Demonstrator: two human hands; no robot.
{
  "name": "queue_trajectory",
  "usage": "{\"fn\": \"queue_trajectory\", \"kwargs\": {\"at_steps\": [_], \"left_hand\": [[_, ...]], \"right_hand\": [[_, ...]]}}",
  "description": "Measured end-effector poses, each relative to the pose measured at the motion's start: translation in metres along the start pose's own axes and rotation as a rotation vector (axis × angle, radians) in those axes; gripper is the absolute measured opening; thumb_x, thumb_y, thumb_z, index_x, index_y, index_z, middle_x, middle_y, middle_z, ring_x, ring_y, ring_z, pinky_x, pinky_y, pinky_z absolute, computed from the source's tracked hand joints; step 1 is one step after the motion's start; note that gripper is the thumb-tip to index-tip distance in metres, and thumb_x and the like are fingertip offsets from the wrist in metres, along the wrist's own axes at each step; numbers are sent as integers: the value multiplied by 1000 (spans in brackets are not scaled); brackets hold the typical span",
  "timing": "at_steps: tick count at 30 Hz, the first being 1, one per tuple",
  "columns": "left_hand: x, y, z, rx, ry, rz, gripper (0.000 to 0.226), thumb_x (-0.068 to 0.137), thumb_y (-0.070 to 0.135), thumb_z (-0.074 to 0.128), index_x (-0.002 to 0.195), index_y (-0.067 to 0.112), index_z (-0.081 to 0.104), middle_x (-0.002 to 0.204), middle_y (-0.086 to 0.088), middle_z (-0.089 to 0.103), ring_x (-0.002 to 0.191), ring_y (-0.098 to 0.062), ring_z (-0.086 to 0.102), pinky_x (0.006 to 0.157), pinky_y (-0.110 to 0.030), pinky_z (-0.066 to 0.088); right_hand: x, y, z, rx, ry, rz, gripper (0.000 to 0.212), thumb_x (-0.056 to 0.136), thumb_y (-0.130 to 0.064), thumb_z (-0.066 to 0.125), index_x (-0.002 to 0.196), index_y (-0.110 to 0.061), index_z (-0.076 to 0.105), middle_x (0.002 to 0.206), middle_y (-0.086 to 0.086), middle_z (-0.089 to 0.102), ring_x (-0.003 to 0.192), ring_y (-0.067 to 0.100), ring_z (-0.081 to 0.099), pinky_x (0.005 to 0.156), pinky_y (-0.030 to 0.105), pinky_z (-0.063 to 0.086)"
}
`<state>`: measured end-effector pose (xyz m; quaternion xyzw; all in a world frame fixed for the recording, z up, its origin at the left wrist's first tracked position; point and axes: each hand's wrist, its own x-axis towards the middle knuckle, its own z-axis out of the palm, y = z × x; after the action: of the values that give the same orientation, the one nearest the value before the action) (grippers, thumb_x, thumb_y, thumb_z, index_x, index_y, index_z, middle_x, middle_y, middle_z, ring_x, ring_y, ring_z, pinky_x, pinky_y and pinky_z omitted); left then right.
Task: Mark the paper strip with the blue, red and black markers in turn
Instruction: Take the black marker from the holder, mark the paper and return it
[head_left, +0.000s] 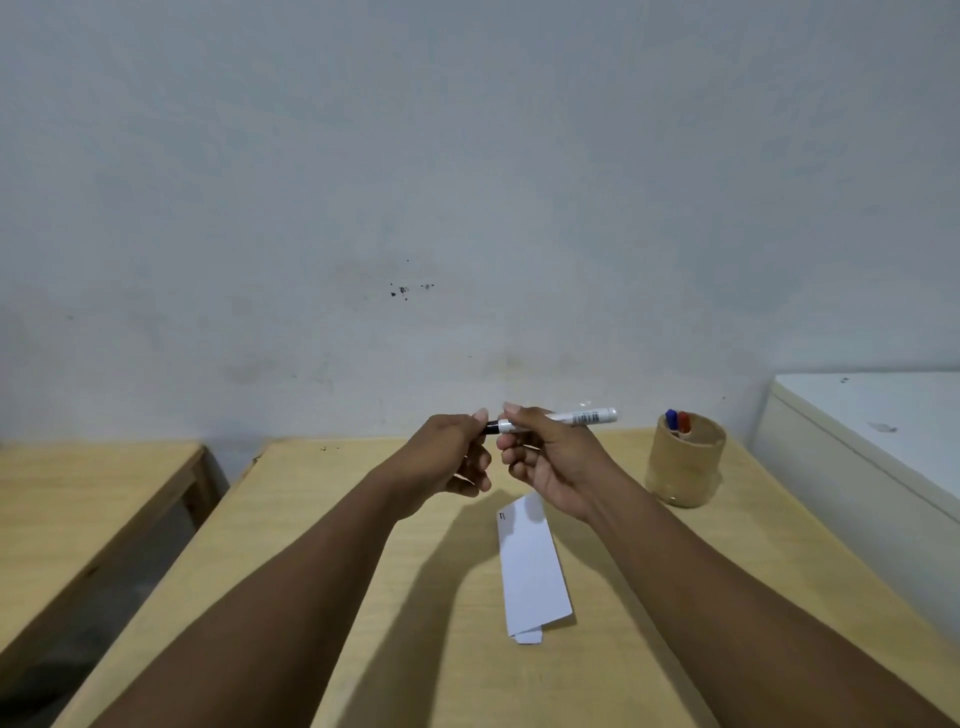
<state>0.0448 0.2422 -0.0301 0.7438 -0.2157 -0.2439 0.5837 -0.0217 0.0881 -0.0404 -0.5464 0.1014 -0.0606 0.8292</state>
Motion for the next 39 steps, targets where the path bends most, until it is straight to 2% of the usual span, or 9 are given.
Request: {"fn": "queue_trajectory", "kwargs": {"at_steps": [6, 11, 14, 18, 20, 25, 31, 36, 39], "left_hand": [[6, -20, 6, -219, 64, -126, 39, 106, 34, 36, 72, 16, 43, 51, 1, 32, 44, -22, 41, 54, -30, 38], [6, -50, -1, -300, 153, -206, 43, 108, 36, 36, 72, 13, 45, 54, -6, 58, 54, -28, 63, 57, -33, 48], [4, -59, 8, -387, 81, -262, 42, 108, 36, 38, 76, 10, 46, 68, -16, 69, 65, -33, 71, 61, -37, 55], [10, -71, 21, -402, -30, -307, 41, 107, 35, 38, 78, 9, 46, 86, -26, 73, 86, -40, 75, 80, -45, 59], [13, -76, 24, -364, -62, -311, 41, 107, 37, 38, 78, 9, 47, 91, -26, 76, 93, -39, 76, 83, -44, 60], [18, -82, 25, -260, -65, -294, 37, 107, 35, 40, 83, 9, 50, 93, -25, 76, 86, -31, 77, 70, -33, 61], [17, -84, 26, -249, -44, -246, 36, 107, 34, 42, 87, 6, 54, 90, -24, 77, 85, -30, 78, 73, -33, 62], [13, -86, 27, -238, -32, -202, 36, 107, 34, 42, 87, 8, 56, 86, -21, 77, 98, -39, 76, 76, -35, 61], [13, -87, 28, -234, -28, -194, 35, 107, 34, 43, 88, 8, 57, 85, -20, 77, 92, -36, 77, 76, -35, 61]], "right_hand": [[4, 5, -15, -93, -36, -50, 6, 93, -8, 68, 90, -5, 64, 71, 14, 67, 59, 20, 63, 62, 28, 49], [12, 14, -27, -186, 120, -94, 7, 92, -13, 69, 88, -9, 67, 68, 10, 66, 56, 21, 61, 51, 28, 45], [20, 38, -32, -336, 183, -96, 5, 91, -12, 67, 88, -9, 67, 66, 8, 67, 54, 20, 62, 46, 27, 44], [23, 69, -46, -478, 243, -75, 7, 86, -15, 69, 84, -9, 66, 65, 11, 69, 55, 24, 65, 47, 29, 43], [24, 78, -53, -519, 263, -74, 8, 85, -15, 69, 82, -9, 64, 66, 12, 70, 55, 23, 66, 48, 31, 44], [30, 87, -59, -547, 288, -98, 14, 84, -18, 71, 77, -9, 63, 62, 12, 73, 52, 25, 65, 48, 30, 46], [26, 90, -59, -576, 351, -137, 17, 82, -16, 74, 74, -7, 62, 55, 6, 71, 45, 18, 63, 46, 28, 49], [24, 91, -58, -636, 354, -161, 20, 81, -17, 76, 77, -4, 63, 57, 7, 71, 45, 15, 64, 46, 29, 48], [23, 91, -58, -638, 347, -173, 20, 81, -18, 77, 75, -6, 62, 59, 10, 71, 45, 15, 64, 47, 29, 49]]}}
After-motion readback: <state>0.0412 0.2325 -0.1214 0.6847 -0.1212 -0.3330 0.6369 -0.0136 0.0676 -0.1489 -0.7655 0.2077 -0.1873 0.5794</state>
